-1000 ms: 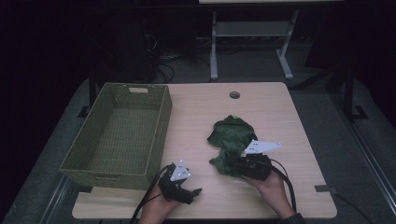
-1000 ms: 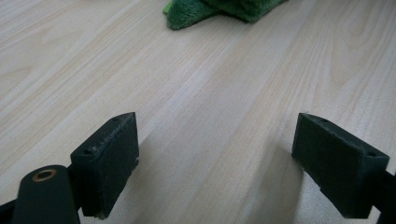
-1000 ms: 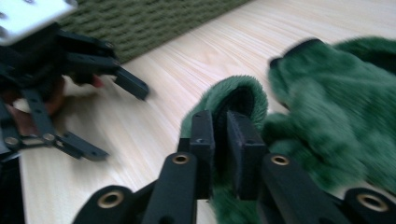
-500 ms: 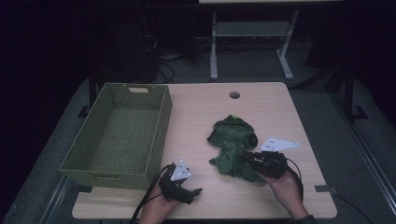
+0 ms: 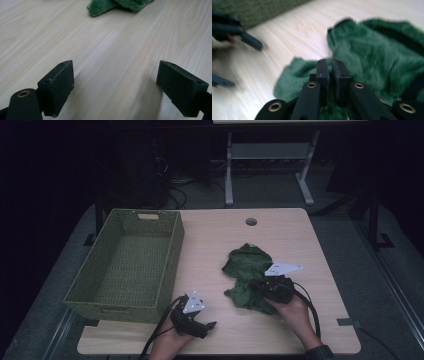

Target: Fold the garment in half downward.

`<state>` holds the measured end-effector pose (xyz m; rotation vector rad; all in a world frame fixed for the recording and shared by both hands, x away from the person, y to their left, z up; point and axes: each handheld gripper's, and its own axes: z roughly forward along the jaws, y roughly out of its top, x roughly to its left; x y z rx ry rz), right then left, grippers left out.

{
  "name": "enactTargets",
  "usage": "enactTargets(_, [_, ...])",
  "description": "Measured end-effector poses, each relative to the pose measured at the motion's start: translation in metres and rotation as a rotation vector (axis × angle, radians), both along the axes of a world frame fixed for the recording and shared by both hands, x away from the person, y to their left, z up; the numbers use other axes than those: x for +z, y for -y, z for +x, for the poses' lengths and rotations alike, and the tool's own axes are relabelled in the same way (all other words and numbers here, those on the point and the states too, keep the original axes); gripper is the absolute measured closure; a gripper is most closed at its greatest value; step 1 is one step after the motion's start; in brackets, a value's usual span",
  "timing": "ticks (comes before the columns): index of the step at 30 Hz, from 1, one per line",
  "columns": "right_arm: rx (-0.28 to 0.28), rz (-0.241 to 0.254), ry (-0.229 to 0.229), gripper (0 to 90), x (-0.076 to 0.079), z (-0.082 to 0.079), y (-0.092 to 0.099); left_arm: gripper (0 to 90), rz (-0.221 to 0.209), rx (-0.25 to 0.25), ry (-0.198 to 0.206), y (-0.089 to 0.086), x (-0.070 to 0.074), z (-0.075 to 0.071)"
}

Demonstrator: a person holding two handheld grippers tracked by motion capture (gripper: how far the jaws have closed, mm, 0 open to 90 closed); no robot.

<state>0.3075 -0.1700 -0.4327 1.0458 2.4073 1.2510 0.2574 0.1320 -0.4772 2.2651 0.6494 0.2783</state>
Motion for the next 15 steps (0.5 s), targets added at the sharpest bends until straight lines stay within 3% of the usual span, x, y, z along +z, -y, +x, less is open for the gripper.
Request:
enactTargets(3, [-0.017, -0.071, -0.047, 84.4, -0.015, 0.001, 0.002, 13.7, 0.001, -0.001, 0.0, 0.0, 0.0, 0.0])
enactTargets(5, [-0.021, -0.085, -0.082, 84.0, -0.02, 0.001, 0.002, 13.4, -0.001, 0.0, -0.003, 0.0, 0.0, 0.0])
enactTargets(8, [-0.021, -0.102, -0.083, 82.8, -0.023, 0.002, 0.002, 13.4, -0.001, 0.0, -0.004, 0.0, 0.0, 0.0])
enactTargets(15, [-0.053, -0.051, -0.029, 75.0, -0.01, -0.006, 0.02, 13.0, -0.001, -0.001, -0.004, 0.0, 0.0, 0.0])
